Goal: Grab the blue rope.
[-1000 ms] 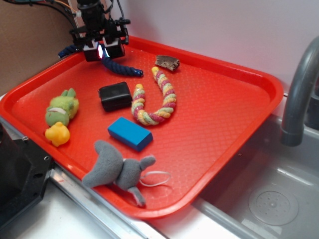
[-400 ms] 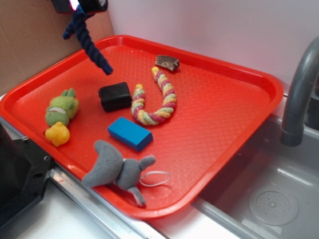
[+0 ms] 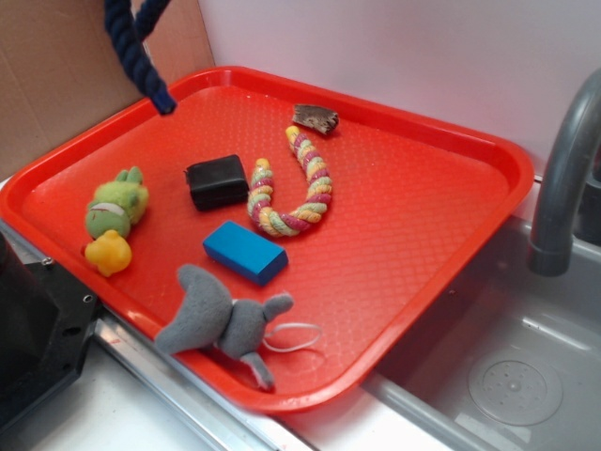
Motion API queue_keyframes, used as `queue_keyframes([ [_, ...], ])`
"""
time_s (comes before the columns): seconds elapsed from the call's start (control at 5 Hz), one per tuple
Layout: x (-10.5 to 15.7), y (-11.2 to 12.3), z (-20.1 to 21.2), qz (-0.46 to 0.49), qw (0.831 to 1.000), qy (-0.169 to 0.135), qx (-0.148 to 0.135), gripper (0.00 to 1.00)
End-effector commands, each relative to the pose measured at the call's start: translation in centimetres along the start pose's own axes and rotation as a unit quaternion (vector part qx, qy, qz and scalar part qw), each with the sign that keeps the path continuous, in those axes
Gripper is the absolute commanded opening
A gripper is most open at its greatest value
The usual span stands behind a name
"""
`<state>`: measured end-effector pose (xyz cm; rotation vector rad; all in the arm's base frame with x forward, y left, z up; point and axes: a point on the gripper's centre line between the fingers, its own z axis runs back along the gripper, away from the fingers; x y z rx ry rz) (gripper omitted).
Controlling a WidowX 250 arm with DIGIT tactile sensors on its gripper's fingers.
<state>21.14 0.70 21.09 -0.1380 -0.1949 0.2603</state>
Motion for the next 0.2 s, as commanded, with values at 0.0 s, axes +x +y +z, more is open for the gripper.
queue_keyframes([
  [0.0,1.51,4.07,4.02,-0.021,0.999,0.012,-0.048,0.0],
])
